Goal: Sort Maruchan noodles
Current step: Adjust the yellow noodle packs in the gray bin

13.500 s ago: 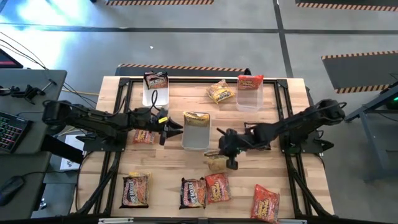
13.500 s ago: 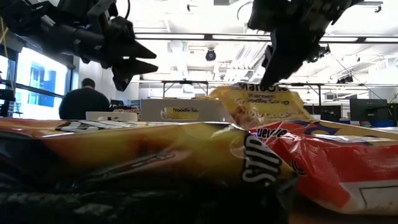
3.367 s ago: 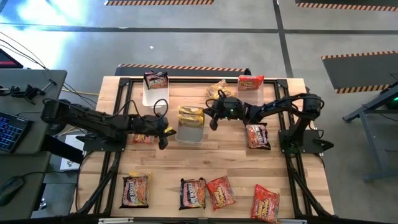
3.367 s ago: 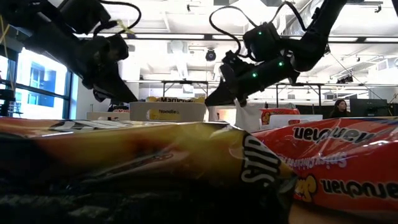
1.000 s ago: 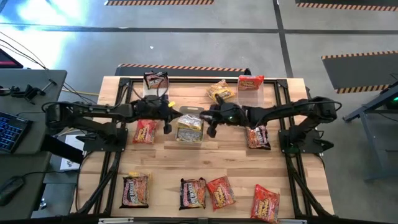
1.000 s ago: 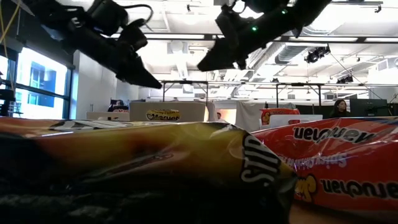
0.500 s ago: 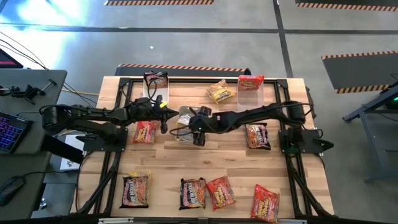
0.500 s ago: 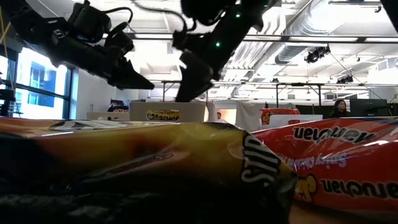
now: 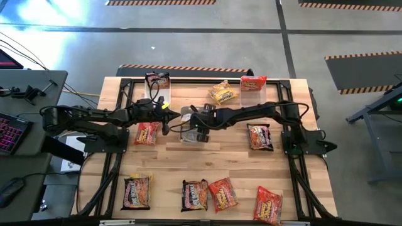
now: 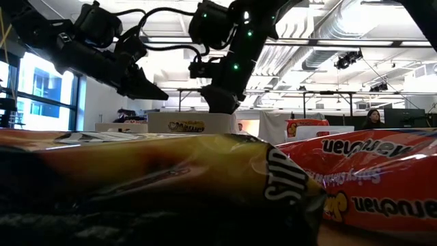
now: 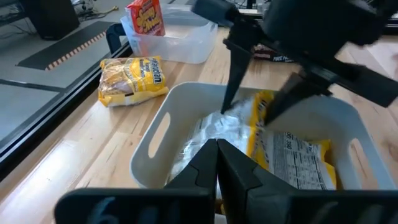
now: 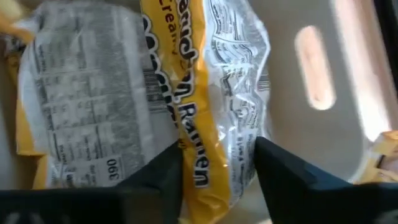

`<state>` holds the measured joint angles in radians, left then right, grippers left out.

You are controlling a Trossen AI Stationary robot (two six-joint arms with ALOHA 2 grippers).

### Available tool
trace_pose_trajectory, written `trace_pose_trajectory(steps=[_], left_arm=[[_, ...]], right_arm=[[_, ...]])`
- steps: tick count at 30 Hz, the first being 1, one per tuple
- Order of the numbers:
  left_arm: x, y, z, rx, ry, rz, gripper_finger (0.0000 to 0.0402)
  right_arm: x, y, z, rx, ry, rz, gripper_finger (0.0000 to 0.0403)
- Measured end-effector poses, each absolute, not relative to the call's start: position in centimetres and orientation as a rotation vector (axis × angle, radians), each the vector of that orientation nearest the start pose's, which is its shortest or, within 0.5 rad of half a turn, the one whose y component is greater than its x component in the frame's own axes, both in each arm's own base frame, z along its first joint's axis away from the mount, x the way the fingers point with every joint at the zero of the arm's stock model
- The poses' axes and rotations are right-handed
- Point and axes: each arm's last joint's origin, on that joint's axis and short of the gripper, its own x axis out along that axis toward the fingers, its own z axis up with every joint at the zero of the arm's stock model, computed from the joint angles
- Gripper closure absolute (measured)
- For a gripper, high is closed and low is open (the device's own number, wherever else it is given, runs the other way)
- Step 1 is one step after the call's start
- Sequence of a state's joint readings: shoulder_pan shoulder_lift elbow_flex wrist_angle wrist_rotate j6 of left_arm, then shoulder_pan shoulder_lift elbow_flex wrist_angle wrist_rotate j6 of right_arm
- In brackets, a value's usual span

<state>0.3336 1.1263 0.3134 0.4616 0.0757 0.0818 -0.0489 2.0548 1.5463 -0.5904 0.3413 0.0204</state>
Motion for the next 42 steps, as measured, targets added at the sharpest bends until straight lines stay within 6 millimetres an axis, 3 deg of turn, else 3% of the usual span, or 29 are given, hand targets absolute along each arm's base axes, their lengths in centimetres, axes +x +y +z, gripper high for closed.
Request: trace_pose_trajectory(steps=[5,9,17,28,35,42], left_arm=[[19.8,6.6,17.2,0.009,0.357,0.241,0.0401],[19.8,6.6,17.2,0.008,0.357,0.241,0.0401],[19.8,6.6,17.0,0.004,0.375,0.241,0.0401],[19.8,6.6,17.0,-0.009,0.374,0.241,0.0401],[19.8,6.3,17.0,-0.045,0.362,0.127,0.0401],[19.9,6.3,17.1,-0.063,0.353,0.125,0.0401]], right_arm=[[43.0,-3.7,19.7,-0.137,1.099,-0.37,0.0311],[43.3,-4.1,21.1,-0.139,1.099,-0.367,0.0322],[43.3,-6.9,23.3,0.026,1.101,-0.229,0.031],[41.4,-13.6,23.0,0.268,1.086,-0.135,0.0311],[41.6,-14.3,22.1,0.244,1.092,-0.12,0.0302],[41.9,-14.5,21.8,0.227,1.083,-0.206,0.0245]])
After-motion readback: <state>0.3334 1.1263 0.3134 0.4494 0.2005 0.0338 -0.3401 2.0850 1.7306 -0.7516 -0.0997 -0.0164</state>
